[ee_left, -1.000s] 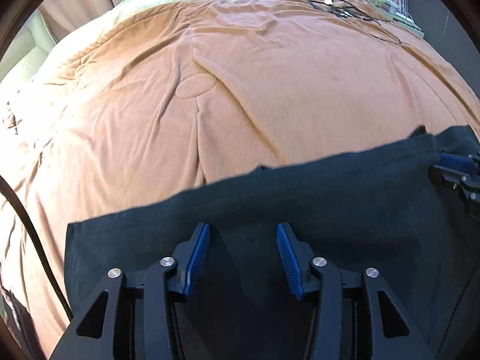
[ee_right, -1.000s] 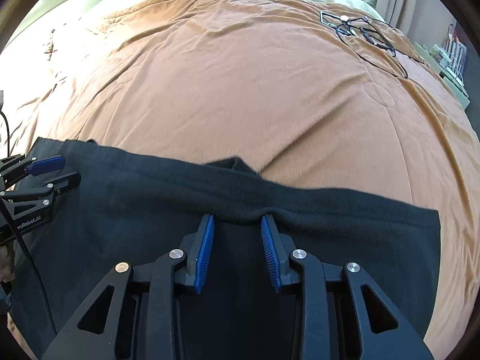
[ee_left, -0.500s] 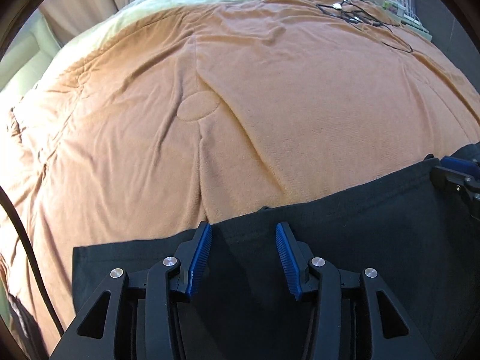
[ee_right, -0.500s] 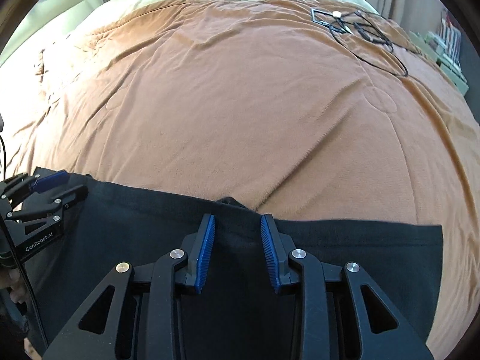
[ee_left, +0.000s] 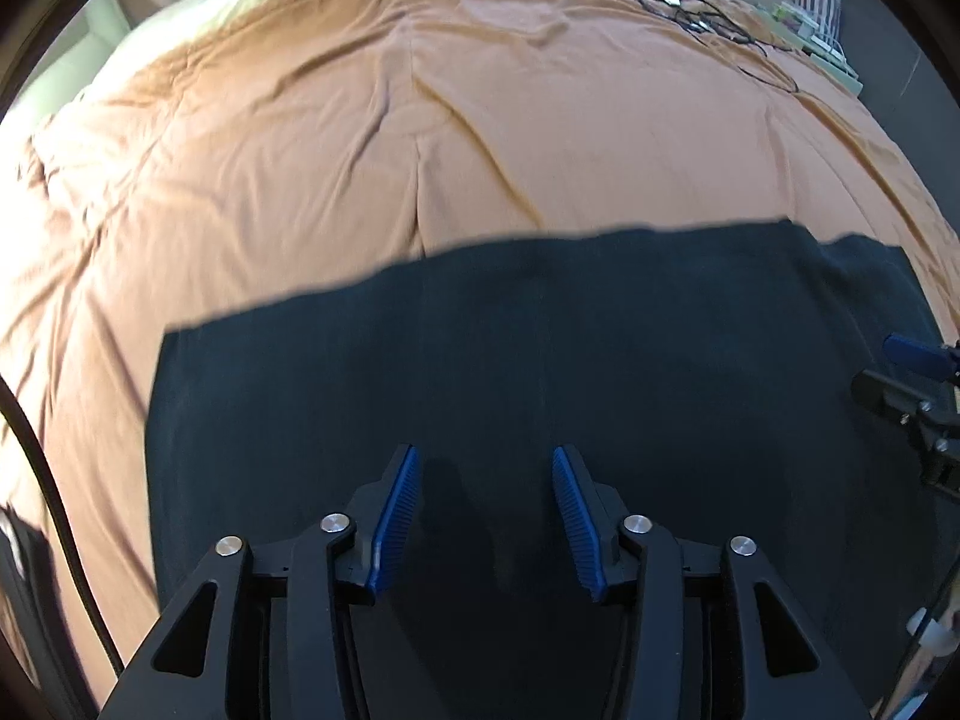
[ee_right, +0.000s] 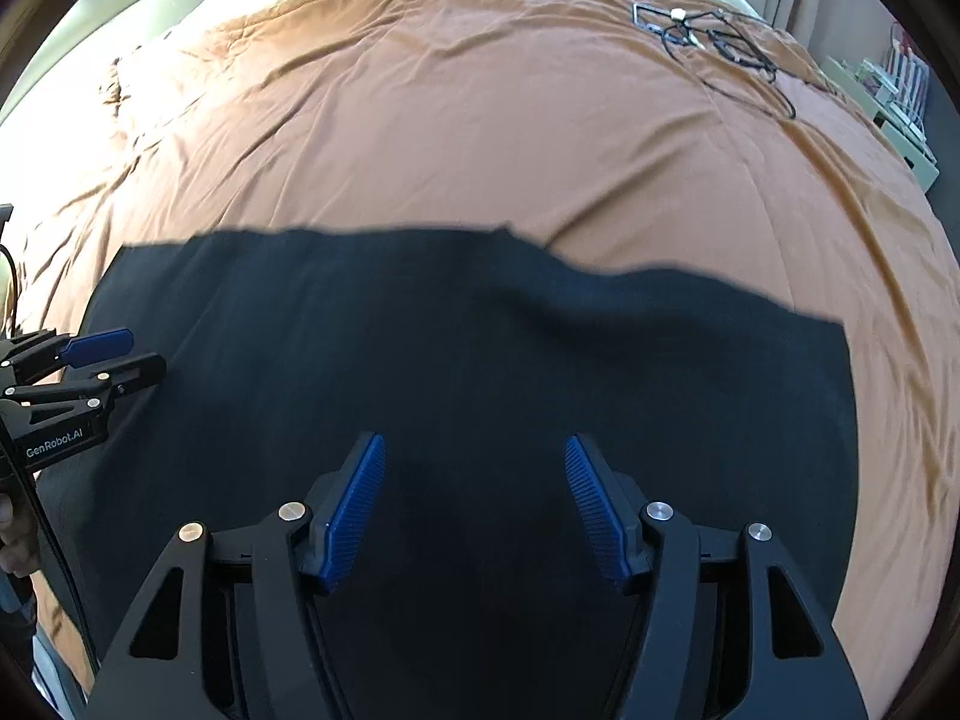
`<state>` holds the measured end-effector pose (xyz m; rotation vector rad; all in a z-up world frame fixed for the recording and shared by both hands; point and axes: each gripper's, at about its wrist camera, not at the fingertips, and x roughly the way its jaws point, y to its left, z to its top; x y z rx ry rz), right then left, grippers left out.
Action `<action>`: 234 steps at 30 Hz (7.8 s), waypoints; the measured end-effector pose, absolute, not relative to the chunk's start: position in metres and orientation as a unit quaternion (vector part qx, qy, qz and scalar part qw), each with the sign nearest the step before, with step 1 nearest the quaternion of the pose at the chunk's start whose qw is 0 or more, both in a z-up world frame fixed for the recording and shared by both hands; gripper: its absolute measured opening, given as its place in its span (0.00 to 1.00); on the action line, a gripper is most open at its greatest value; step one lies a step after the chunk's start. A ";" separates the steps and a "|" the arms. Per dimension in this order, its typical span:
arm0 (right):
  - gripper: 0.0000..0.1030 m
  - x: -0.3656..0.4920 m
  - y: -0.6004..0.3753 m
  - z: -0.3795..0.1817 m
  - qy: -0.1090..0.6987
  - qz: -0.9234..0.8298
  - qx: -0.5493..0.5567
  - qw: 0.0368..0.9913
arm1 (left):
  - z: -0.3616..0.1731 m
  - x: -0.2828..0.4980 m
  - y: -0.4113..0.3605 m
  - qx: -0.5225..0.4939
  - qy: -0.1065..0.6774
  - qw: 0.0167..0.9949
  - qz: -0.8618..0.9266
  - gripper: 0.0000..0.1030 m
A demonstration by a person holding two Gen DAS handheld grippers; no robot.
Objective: Fold small clothes
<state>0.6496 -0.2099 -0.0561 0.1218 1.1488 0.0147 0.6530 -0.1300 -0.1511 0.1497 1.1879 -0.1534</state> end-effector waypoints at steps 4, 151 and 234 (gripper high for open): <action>0.59 0.627 -0.204 -0.057 0.551 0.001 0.059 0.832 | -0.155 0.623 -0.129 0.068 0.562 0.821 -0.075 0.60; 0.01 0.166 -0.266 0.004 0.372 -0.085 0.279 0.881 | -0.126 0.263 0.114 -0.189 0.420 0.888 -0.004 0.03; 0.06 0.592 -0.084 -0.058 0.512 -0.050 0.051 0.856 | -0.196 0.265 0.163 -0.461 0.446 0.767 0.006 0.08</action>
